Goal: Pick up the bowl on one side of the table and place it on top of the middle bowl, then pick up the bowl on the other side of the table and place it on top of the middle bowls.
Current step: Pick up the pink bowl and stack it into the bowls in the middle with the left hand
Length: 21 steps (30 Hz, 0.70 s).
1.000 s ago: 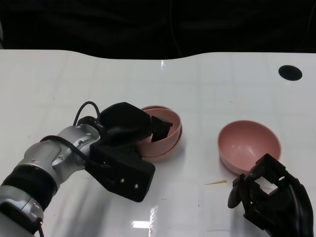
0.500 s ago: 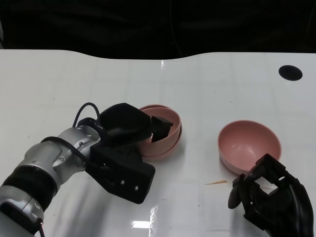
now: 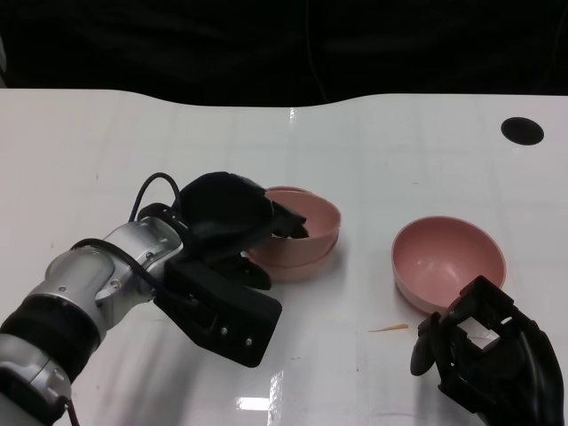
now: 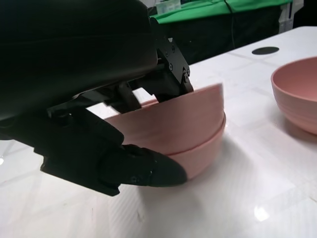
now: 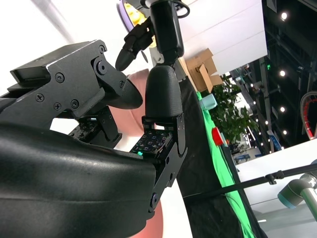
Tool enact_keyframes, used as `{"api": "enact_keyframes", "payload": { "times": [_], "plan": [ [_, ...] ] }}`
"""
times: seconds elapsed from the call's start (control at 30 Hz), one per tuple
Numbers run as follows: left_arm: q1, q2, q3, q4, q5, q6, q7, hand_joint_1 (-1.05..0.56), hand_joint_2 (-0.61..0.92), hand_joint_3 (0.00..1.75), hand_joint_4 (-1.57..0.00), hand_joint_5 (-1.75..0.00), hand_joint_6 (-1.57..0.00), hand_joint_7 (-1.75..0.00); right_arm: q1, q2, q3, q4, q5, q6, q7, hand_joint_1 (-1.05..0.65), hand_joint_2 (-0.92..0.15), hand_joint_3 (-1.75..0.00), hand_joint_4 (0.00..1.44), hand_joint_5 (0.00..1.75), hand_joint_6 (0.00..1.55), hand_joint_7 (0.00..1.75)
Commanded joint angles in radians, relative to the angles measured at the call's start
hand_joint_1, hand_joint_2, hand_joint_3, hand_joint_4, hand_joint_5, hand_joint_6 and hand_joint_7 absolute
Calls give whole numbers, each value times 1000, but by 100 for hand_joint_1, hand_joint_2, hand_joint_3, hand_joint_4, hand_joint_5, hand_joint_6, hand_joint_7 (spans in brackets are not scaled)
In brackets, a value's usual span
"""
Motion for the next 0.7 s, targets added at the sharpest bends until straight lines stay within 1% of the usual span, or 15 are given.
{"api": "enact_keyframes", "payload": {
  "times": [0.03,0.2,0.33,0.5,0.6,0.7],
  "plan": [
    [26,22,9,-23,-9,18,-15,-98,92,53,-13,0,-43,0,1,-9,-12,-4,20,0,6,-4,-60,-113,87,171,76,148],
    [44,34,9,-43,-15,22,-17,-98,92,55,-7,0,-41,0,0,-11,-14,3,21,-13,16,-5,-61,-112,87,171,76,147],
    [63,39,17,-56,-26,19,-8,-96,92,52,-9,-1,-43,-1,0,-13,-16,1,18,-7,8,-5,-61,-112,88,170,77,147],
    [95,65,33,-117,-28,30,-7,-94,92,51,-10,-1,-44,-1,-3,-13,-20,1,22,-3,9,-4,-60,-114,88,171,76,148],
    [146,87,78,-187,-75,24,-9,-93,92,50,-10,-1,-44,-1,-3,-13,-21,0,19,-2,4,-4,-59,-115,88,172,77,148],
    [212,117,124,-280,-101,28,4,-93,92,49,-12,-2,-47,-2,-1,-16,-21,-7,16,8,-1,-3,-60,-115,88,172,76,149]
  ]
}}
